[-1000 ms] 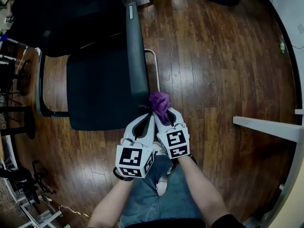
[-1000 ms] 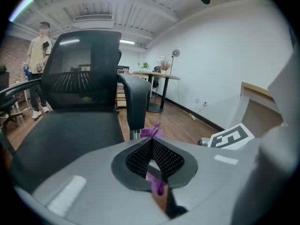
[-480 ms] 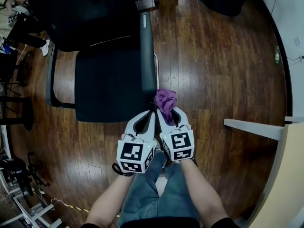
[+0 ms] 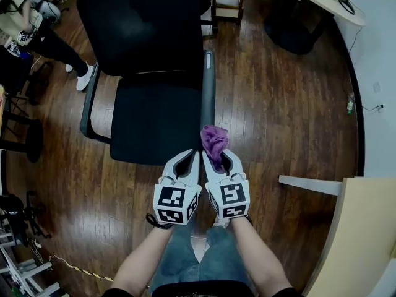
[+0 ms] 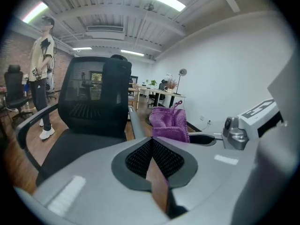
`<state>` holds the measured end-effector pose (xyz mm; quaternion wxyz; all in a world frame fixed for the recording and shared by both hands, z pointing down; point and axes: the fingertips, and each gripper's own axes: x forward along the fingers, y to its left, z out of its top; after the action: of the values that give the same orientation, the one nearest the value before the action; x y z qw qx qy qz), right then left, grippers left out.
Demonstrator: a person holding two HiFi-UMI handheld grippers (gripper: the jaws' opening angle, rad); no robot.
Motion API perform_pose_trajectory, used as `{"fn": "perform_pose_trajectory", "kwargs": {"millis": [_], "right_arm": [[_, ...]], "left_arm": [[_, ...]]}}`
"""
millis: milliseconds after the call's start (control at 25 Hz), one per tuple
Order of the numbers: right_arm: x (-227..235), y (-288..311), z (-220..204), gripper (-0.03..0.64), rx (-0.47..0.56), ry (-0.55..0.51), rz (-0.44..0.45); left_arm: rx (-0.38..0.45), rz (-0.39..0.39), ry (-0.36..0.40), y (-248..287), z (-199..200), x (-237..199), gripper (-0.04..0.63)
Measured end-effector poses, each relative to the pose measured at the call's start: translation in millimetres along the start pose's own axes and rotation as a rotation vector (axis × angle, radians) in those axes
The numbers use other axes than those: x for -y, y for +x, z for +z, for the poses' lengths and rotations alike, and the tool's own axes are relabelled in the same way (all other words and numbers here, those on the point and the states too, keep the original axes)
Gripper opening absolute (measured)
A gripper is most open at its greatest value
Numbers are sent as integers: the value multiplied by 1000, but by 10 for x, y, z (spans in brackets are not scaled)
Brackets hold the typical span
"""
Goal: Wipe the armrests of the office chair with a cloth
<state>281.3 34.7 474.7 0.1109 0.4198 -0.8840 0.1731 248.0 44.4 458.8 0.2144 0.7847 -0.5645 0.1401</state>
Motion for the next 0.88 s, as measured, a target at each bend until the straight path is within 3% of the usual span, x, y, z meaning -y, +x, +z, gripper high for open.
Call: {"fn": "perform_pose_trajectory", "kwargs": {"millis": [280, 560, 880], "right_arm": [[-401, 456, 421, 101, 18, -6, -28], [-733, 1088, 669, 101, 11, 12, -115], [-700, 1601, 895, 101, 33, 71, -238]], "left_arm": [[25, 0, 0, -97, 314, -691, 5], [20, -63, -1, -83, 542, -1393, 5], [50, -112, -60, 31, 879, -1866, 5]]}}
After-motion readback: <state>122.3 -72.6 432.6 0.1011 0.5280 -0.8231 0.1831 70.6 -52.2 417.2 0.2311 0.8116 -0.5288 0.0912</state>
